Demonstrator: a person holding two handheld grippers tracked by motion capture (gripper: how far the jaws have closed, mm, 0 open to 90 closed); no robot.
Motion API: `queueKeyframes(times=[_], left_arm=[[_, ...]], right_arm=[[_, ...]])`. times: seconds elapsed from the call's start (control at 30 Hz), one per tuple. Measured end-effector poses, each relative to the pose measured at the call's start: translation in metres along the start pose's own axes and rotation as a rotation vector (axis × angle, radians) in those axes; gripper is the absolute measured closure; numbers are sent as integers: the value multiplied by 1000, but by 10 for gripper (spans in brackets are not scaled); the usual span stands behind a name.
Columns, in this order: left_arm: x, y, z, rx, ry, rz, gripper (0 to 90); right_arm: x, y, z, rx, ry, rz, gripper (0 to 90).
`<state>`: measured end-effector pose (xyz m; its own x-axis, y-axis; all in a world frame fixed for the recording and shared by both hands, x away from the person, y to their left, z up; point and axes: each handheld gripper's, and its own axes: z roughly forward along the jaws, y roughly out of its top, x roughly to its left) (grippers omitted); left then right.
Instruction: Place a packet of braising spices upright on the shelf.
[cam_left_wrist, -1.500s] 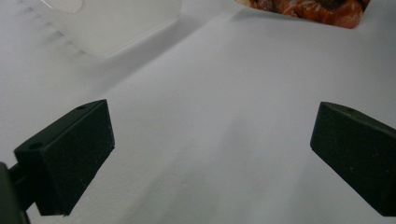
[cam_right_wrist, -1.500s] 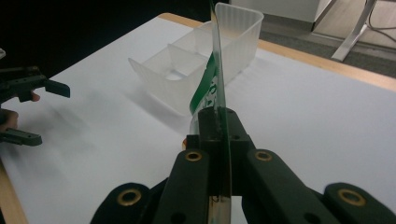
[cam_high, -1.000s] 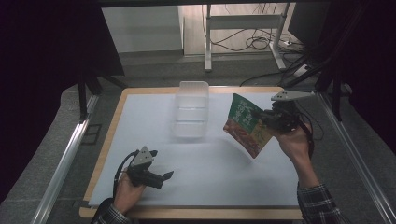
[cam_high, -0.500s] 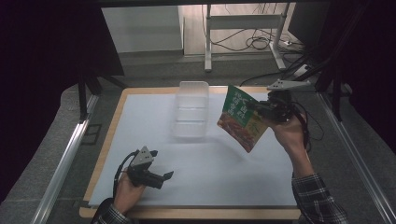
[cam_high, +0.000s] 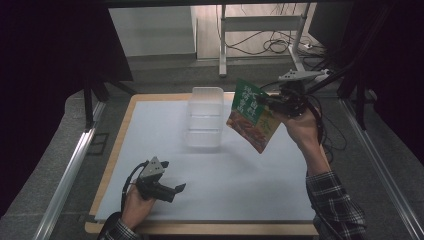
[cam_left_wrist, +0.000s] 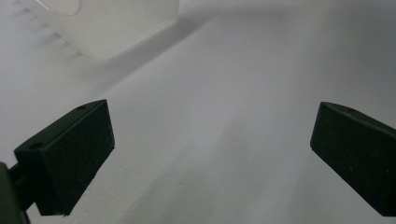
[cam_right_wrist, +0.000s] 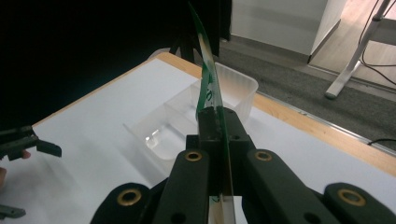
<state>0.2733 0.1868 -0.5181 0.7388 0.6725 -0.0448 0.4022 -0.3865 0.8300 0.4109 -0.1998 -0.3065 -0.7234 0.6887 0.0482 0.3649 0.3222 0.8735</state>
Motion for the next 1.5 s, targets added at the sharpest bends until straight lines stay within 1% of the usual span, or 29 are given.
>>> queueKeyframes(times=[0.03, 0.07, 0.13, 0.17, 0.2, 0.23, 0.3, 0.5, 0.53, 0.57, 0.6, 0.63, 0.67, 0.7, 0.77, 0.83, 0.9, 0.93, 0.97, 1.0, 1.03, 1.13, 1.33, 1.43, 1.47, 1.5], left_arm=[[0, 0, 0, -1, -1, -1, 0], [0, 0, 0, -2, 0, -2, 0], [0, 0, 0, -2, -1, -3, 0], [0, 0, 0, -4, -3, -5, 0], [0, 0, 0, -4, -3, -5, 0], [1, 0, -1, -9, -5, -9, 0], [1, 0, -1, -9, -5, -9, 0], [1, 0, -1, -10, -8, -14, 0], [1, 0, -1, -10, -8, -14, 0], [1, 0, -1, -11, -9, -15, 0], [1, 0, -1, -11, -9, -15, 0], [1, 0, -1, -11, -9, -15, 0], [1, 0, -1, -11, -9, -15, 0], [1, 0, -1, -12, -10, -16, 0], [1, 0, -1, -12, -11, -16, 0], [1, 0, -2, -13, -13, -17, 0], [1, 0, -2, -13, -14, -16, 0], [2, 0, -2, -13, -14, -17, 0], [2, 0, -2, -13, -15, -17, 0], [2, 0, -2, -13, -15, -17, 0], [2, 0, -2, -13, -16, -18, 0], [1, 0, -2, -15, -18, -22, 0], [2, 0, -2, -18, -23, -26, 0], [2, 0, -2, -20, -23, -26, 0], [2, 0, -2, -20, -23, -26, 0], [3, 1, -3, -18, -24, -20, 0]], right_arm=[[0, 0, 0, 0, 0, 0, 892], [1, 6, 3, -2, 1, -1, 892], [1, 8, 3, -4, 4, -2, 892], [1, 15, 7, -10, 9, 2, 892], [1, 15, 7, -10, 9, 2, 892], [1, 21, 10, -17, 15, 1, 892], [1, 27, 13, -17, 19, 1, 892], [3, 46, 23, -26, 21, -23, 892], [3, 46, 23, -26, 21, -23, 892], [3, 52, 28, -30, 25, -26, 892], [3, 52, 28, -30, 25, -26, 892], [3, 57, 32, -33, 27, -25, 892], [3, 57, 32, -33, 27, -25, 892], [3, 61, 38, -37, 31, -25, 892], [2, 63, 40, -38, 34, -24, 892], [1, 70, 50, -45, 42, -24, 892], [1, 74, 56, -50, 48, -20, 892], [1, 74, 56, -50, 48, -20, 892], [1, 77, 62, -57, 57, -20, 892], [1, 77, 62, -57, 57, -20, 892], [2, 81, 69, -61, 66, -19, 892], [3, 87, 80, -64, 76, -26, 892], [4, 96, 109, -68, 97, -32, 892], [4, 99, 121, -61, 100, -46, 893], [4, 99, 121, -61, 100, -46, 893], [3, 100, 131, -61, 100, -54, 893]])
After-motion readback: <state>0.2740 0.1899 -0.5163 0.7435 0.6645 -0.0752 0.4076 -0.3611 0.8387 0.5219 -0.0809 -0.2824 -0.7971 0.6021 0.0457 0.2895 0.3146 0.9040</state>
